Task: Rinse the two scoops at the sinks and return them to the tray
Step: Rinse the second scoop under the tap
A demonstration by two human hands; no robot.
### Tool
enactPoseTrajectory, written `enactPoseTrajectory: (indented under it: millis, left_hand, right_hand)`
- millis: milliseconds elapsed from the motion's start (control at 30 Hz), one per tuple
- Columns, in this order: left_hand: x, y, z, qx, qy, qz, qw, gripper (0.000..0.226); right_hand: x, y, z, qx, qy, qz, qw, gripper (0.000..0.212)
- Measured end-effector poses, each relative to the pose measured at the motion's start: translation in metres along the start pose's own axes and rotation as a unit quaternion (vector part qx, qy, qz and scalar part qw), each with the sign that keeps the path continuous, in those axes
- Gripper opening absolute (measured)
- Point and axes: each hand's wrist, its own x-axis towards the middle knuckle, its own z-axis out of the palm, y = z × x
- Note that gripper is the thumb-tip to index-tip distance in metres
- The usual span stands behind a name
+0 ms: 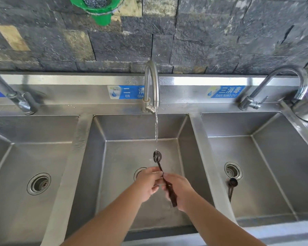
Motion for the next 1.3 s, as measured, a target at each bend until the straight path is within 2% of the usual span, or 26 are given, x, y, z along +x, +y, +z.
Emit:
enactPoseTrajectory:
  millis: [233, 333, 433, 533, 733, 867, 1000, 1100, 1167, 1300]
  left_hand:
    - [-0.007, -0.041, 0.014, 0.02, -0.036, -0.065, 0.997, 0.018]
    - [-0.008, -0.044, 0.031, 0.031, -0.036, -0.076, 0.996, 0.016]
    - [-0.008, -0.044, 0.05, 0.035, -0.051, -0.079, 0.995, 0.007]
    - [-0.007, -0.043, 0.069, 0.03, -0.057, -0.075, 0.995, 0.01]
    - [0.007, -0.036, 0.106, 0.026, -0.061, -0.033, 0.997, 0.016]
    - [0.014, -0.03, 0.145, 0.017, -0.088, 0.019, 0.996, 0.008]
    - [0.032, -0.03, 0.203, 0.072, -0.066, 0.06, 0.993, 0.003]
    - [0.05, -0.034, 0.254, 0.128, -0.053, 0.075, 0.988, 0.005]
    - [0.069, -0.041, 0.285, 0.161, -0.042, 0.079, 0.983, 0.007]
    - [0.12, -0.071, 0.332, 0.252, 0.016, 0.071, 0.965, 0.018]
  right_hand:
    - [-0.024, 0.029, -0.027, -0.009, 0.047, 0.012, 0.999, 0.018]
    - [-0.036, 0.031, -0.04, -0.116, 0.094, -0.039, 0.988, 0.013]
    - [-0.045, 0.025, -0.05, -0.273, 0.168, -0.102, 0.942, 0.004]
    - [-0.047, 0.019, -0.061, -0.332, 0.191, -0.129, 0.915, 0.004]
    - [-0.034, -0.001, -0.097, -0.308, 0.172, -0.137, 0.926, 0.008]
    - [-0.035, -0.024, -0.131, -0.187, 0.127, -0.133, 0.965, 0.006]
    - [-0.033, -0.051, -0.18, -0.134, 0.104, -0.132, 0.977, 0.025]
    - [-0.022, -0.067, -0.223, -0.086, 0.107, -0.114, 0.984, 0.027]
    - [-0.011, -0.078, -0.254, -0.109, 0.122, -0.114, 0.98, 0.028]
    - [0.033, -0.091, -0.313, -0.243, 0.153, -0.093, 0.953, 0.024]
